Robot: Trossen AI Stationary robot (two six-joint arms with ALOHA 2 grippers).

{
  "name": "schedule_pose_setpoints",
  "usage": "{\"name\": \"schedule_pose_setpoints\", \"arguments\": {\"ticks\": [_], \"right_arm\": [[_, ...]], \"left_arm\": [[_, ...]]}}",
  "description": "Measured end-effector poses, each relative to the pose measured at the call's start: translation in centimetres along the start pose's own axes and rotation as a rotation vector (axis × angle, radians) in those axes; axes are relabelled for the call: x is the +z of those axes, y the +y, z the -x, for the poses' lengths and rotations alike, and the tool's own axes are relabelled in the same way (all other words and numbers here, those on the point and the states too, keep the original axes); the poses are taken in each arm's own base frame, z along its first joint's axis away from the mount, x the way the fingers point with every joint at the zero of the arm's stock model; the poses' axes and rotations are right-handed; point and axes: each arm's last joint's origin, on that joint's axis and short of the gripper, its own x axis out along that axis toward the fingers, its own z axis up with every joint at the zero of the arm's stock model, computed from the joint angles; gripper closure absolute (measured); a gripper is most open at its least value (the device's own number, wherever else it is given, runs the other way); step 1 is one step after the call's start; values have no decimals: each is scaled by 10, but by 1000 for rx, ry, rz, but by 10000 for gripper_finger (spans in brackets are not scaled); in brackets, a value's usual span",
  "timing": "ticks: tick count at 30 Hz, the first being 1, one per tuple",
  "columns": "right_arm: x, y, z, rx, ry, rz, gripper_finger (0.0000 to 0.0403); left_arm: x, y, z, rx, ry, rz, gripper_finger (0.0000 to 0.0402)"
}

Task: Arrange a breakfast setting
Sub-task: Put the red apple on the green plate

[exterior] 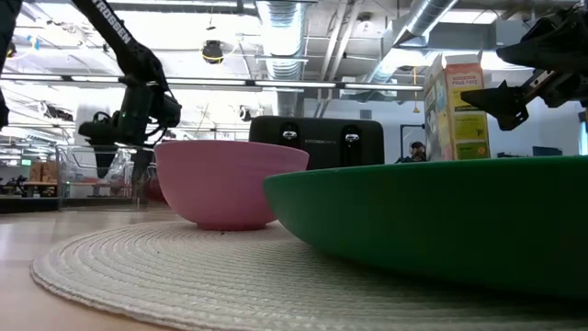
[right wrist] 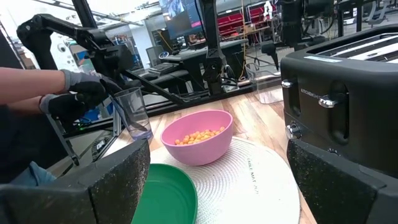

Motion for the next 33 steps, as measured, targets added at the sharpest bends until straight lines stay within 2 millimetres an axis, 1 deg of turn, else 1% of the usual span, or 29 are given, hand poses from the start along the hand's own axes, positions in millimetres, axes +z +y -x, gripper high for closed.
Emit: {"name": "schedule_pose_setpoints", "arguments": {"ticks": [6,22,29,33], "right_arm": [[0,0,0,0,0,0,5],[0,0,0,0,0,0,5],[0,0,0,0,0,0,5],[0,0,0,0,-1,0,5]], "left_arm": [[-2,-5,-3,-59,33,-13,2],[-26,-14,1,-193,74,-50,2],[-43,-22,-11,-194,87,-88,2],[-46,-25,-14,-199,106,-99,2]]}}
